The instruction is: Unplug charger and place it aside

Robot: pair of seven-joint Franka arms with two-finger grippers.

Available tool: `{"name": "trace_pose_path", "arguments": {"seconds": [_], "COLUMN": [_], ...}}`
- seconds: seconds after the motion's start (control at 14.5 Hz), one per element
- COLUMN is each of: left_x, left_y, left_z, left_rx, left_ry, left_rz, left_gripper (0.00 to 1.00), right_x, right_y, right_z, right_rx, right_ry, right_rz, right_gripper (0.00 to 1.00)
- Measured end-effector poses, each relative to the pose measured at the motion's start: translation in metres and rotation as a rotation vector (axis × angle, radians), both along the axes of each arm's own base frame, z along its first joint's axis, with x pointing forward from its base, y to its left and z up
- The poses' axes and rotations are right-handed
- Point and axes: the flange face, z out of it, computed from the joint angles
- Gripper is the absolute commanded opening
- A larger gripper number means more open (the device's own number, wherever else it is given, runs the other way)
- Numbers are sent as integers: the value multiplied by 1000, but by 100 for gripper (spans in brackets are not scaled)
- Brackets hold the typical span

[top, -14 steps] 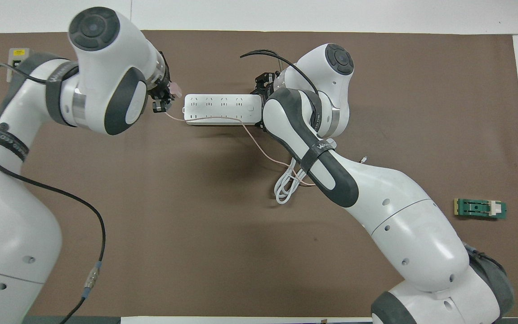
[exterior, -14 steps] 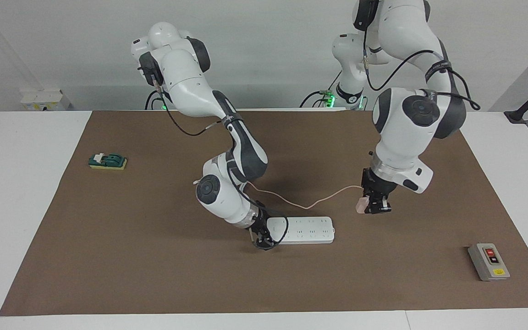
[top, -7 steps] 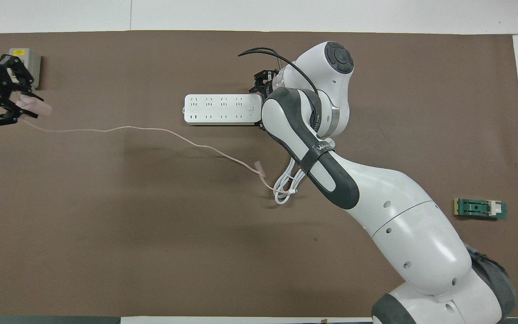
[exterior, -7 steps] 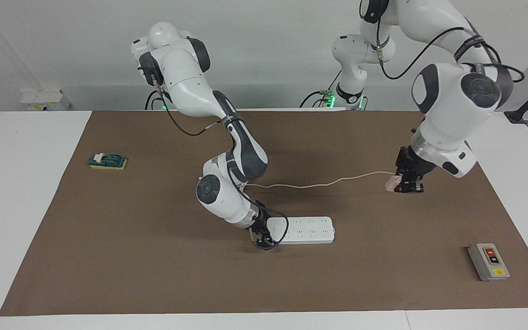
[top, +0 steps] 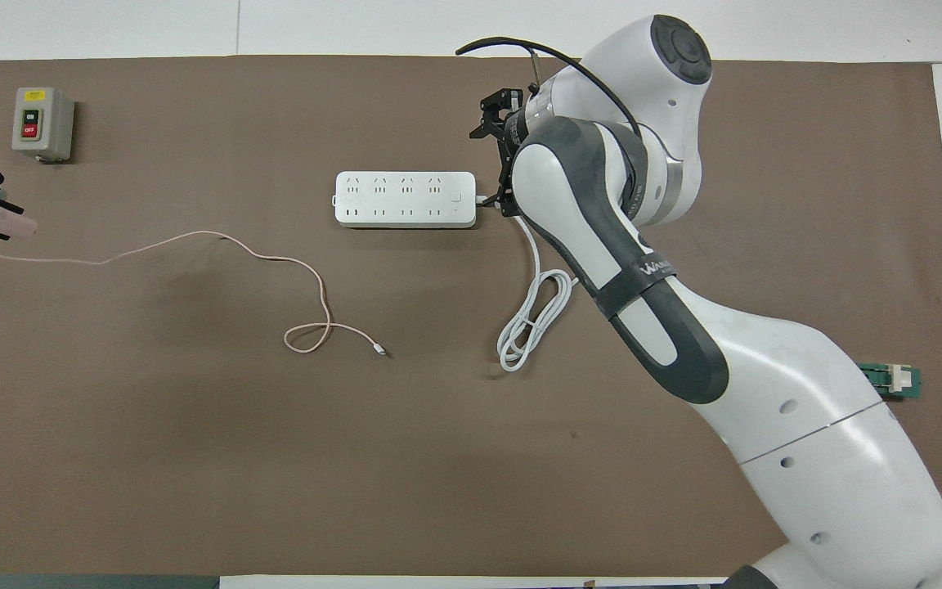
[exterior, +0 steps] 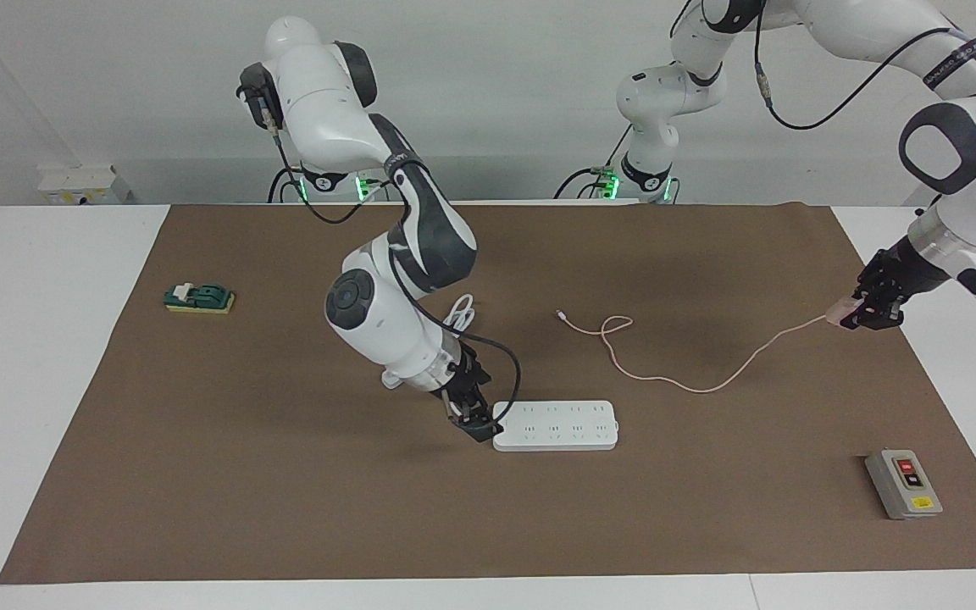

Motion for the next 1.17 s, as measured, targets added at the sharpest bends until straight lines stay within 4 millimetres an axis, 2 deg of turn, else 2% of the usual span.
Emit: {"name": "trace_pose_path", "arguments": {"seconds": [0.21,0.28,0.34,0.41,0.55,0.69,0.9,1.17], "left_x": [-13,-17,-20,-22,-26,-32,-52,-76], "left_y": [-20,-23,-24,-25,-28,-37,-53,-84], "left_z": [-22,-22,-17,-11,6,29,64,98], "left_rx": [1,1,2,1,-3,-13,-32,-25], "left_ry": [-2,2,0,2,12,23,28,18], "left_rz": [-26,-30,-34,-43,-104,-251,-549,-768], "left_gripper": [100,100,100,100,100,100,100,100], "right_x": [-5,-7,-12,-17,-26,-38,-52,-64], "right_y": [-25,-36,-62,-78,-112,-143,-185,-238], "right_z": [43,58,89,102,125,143,160,184], "right_rx": [-37,-43,-56,-83,-138,-186,-257,-341], "right_ry": [-10,-16,-34,-46,-79,-106,-131,-195], "right_rz": [20,37,82,145,287,437,668,1007], "right_gripper": [100,100,100,100,100,100,100,100]}}
